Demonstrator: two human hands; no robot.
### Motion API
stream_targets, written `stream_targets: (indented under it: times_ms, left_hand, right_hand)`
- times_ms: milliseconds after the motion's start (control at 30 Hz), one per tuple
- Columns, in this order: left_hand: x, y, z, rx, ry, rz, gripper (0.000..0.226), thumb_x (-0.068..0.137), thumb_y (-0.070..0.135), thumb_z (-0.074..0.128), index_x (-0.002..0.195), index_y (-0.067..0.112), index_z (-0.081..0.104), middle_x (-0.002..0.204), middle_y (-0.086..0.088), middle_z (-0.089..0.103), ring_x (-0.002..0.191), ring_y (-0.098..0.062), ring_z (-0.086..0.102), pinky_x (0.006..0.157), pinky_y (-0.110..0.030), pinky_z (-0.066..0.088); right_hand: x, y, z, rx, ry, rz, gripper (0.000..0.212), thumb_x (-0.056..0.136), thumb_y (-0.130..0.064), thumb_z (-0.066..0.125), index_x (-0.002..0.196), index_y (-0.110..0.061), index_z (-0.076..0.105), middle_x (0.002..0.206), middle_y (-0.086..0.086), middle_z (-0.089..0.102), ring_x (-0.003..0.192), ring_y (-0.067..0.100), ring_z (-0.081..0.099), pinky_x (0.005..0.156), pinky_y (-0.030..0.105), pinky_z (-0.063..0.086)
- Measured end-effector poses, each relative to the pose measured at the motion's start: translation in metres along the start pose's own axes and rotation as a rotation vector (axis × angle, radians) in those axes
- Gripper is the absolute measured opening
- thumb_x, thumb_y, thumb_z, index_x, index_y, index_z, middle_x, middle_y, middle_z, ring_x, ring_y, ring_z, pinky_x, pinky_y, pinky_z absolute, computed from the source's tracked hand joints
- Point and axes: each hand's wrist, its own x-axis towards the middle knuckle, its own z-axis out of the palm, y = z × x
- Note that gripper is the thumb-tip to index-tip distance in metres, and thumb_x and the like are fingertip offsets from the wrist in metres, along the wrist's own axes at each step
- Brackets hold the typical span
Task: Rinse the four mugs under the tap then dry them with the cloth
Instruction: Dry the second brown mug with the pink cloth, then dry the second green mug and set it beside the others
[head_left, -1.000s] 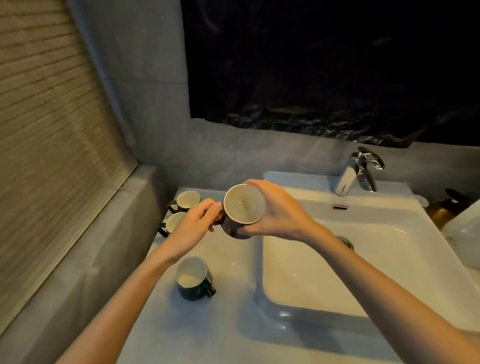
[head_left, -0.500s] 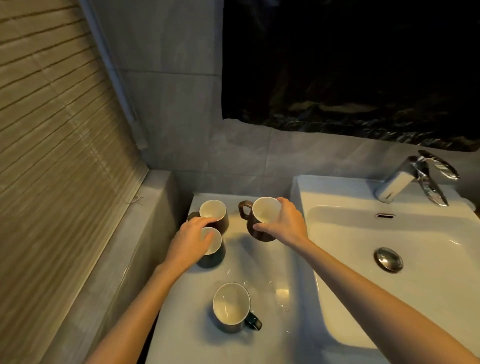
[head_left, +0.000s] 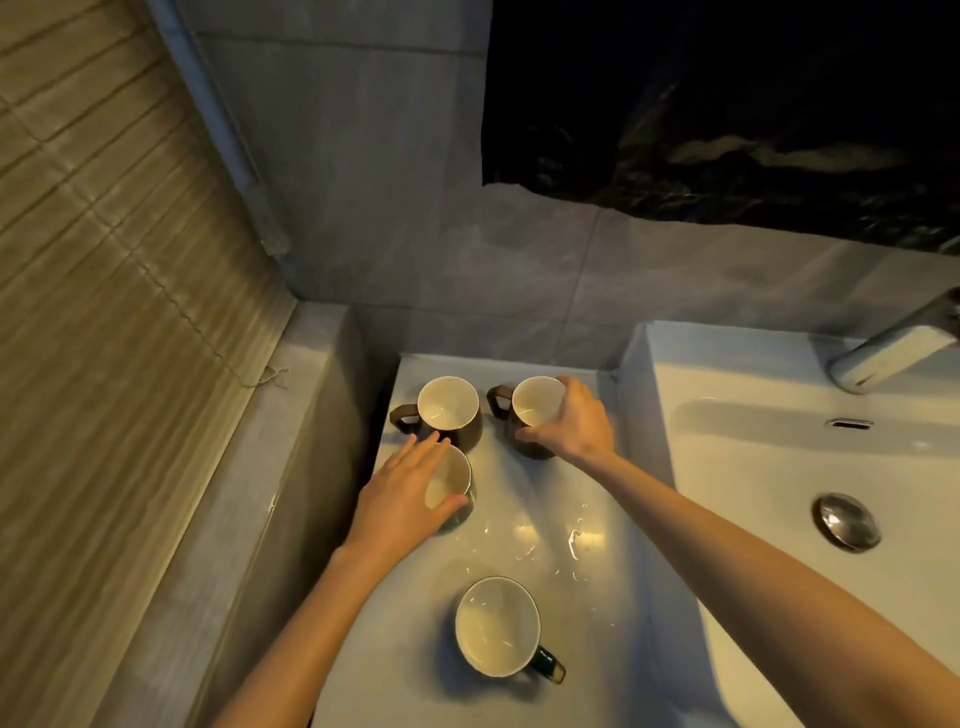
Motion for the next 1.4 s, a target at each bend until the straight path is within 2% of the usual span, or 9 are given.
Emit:
stream_targets:
  times_ms: [267, 433, 500, 700, 800, 967, 1133, 1267, 1400]
  left_hand:
    - [-0.002, -0.003, 0.003, -0.015, -0.014, 0.009, 0.076, 0.086, 0.056, 0.055, 0.149, 0.029, 0.023, 0.158, 0.009, 0.018, 0.146, -0.016, 0.014, 0.116, -0.038, 0.027]
    - [-0.007, 0.002, 0.0, 0.002, 0.001, 0.031, 0.073, 0.09, 0.051, 0.054, 0.15, 0.028, 0.021, 0.16, 0.008, 0.009, 0.147, -0.018, 0.008, 0.118, -0.041, 0.014]
    - [-0.015, 0.007, -0.003, -0.053, 0.045, 0.071, 0.07, 0.09, 0.045, 0.057, 0.149, 0.028, 0.024, 0.159, 0.009, 0.01, 0.147, -0.017, 0.008, 0.118, -0.04, 0.015]
    - [-0.064, 0.028, -0.017, -0.41, 0.17, 0.058, 0.049, 0.092, 0.025, 0.06, 0.138, 0.029, 0.045, 0.141, 0.012, 0.045, 0.127, -0.006, 0.042, 0.104, -0.026, 0.04]
    - [-0.092, 0.031, -0.011, -0.546, 0.118, -0.006, 0.04, 0.092, 0.026, 0.059, 0.131, 0.032, 0.051, 0.127, 0.013, 0.051, 0.112, -0.002, 0.052, 0.094, -0.019, 0.044]
    - [-0.123, 0.033, 0.019, -0.673, -0.031, -0.185, 0.042, 0.094, 0.031, 0.055, 0.135, 0.028, 0.047, 0.126, 0.012, 0.046, 0.11, -0.008, 0.053, 0.09, -0.023, 0.045]
    - [-0.134, 0.03, 0.047, -0.877, -0.15, -0.372, 0.029, 0.096, 0.032, 0.051, 0.126, 0.033, 0.052, 0.129, -0.001, 0.056, 0.116, -0.02, 0.055, 0.086, -0.033, 0.054]
    - [-0.136, 0.034, 0.051, -0.939, -0.112, -0.373, 0.024, 0.098, 0.024, 0.049, 0.118, 0.037, 0.055, 0.124, 0.0, 0.06, 0.114, -0.021, 0.057, 0.078, -0.024, 0.052]
    - [-0.133, 0.042, 0.043, -1.03, -0.117, -0.459, 0.026, 0.097, 0.022, 0.053, 0.122, 0.025, 0.059, 0.114, -0.003, 0.062, 0.109, -0.025, 0.058, 0.079, -0.027, 0.052]
  right_hand:
    - [0.01, -0.002, 0.011, 0.038, -0.025, -0.02, 0.098, 0.061, -0.041, 0.088, 0.14, -0.016, 0.035, 0.136, 0.007, 0.049, 0.123, 0.029, 0.046, 0.098, 0.042, 0.046]
    - [0.007, 0.001, 0.002, -0.03, -0.166, -0.077, 0.115, 0.073, -0.042, 0.081, 0.153, -0.011, 0.004, 0.16, 0.01, 0.013, 0.144, 0.035, 0.016, 0.116, 0.042, 0.019]
    - [-0.005, 0.002, -0.006, -0.052, -0.171, -0.101, 0.106, 0.079, -0.043, 0.075, 0.154, -0.013, 0.007, 0.16, 0.01, 0.009, 0.145, 0.035, 0.009, 0.116, 0.041, 0.013]
    - [-0.093, 0.012, -0.036, 0.197, -0.154, -0.256, 0.04, 0.089, -0.023, 0.067, 0.125, -0.012, 0.054, 0.127, 0.002, 0.055, 0.1, 0.018, 0.057, 0.087, 0.027, 0.047]
    - [-0.141, 0.029, -0.037, 0.274, -0.225, -0.224, 0.019, 0.09, -0.026, 0.064, 0.105, -0.017, 0.057, 0.107, -0.003, 0.062, 0.075, 0.006, 0.056, 0.065, 0.017, 0.044]
    - [-0.192, 0.051, -0.016, 0.151, -0.412, -0.109, 0.025, 0.096, -0.038, 0.052, 0.101, -0.013, 0.05, 0.101, 0.001, 0.061, 0.078, 0.015, 0.056, 0.069, 0.031, 0.05]
    - [-0.21, 0.05, 0.007, 0.168, -0.679, 0.034, 0.038, 0.1, -0.051, 0.031, 0.112, -0.016, 0.037, 0.105, 0.009, 0.066, 0.068, 0.013, 0.057, 0.06, 0.02, 0.05]
    - [-0.214, 0.052, 0.023, 0.257, -0.702, 0.106, 0.034, 0.102, -0.044, 0.034, 0.114, -0.012, 0.031, 0.08, 0.003, 0.054, 0.057, 0.008, 0.047, 0.052, 0.017, 0.043]
    - [-0.216, 0.049, 0.022, 0.302, -0.683, 0.075, 0.03, 0.102, -0.04, 0.034, 0.116, -0.014, 0.029, 0.082, -0.002, 0.045, 0.067, 0.008, 0.037, 0.053, 0.018, 0.032]
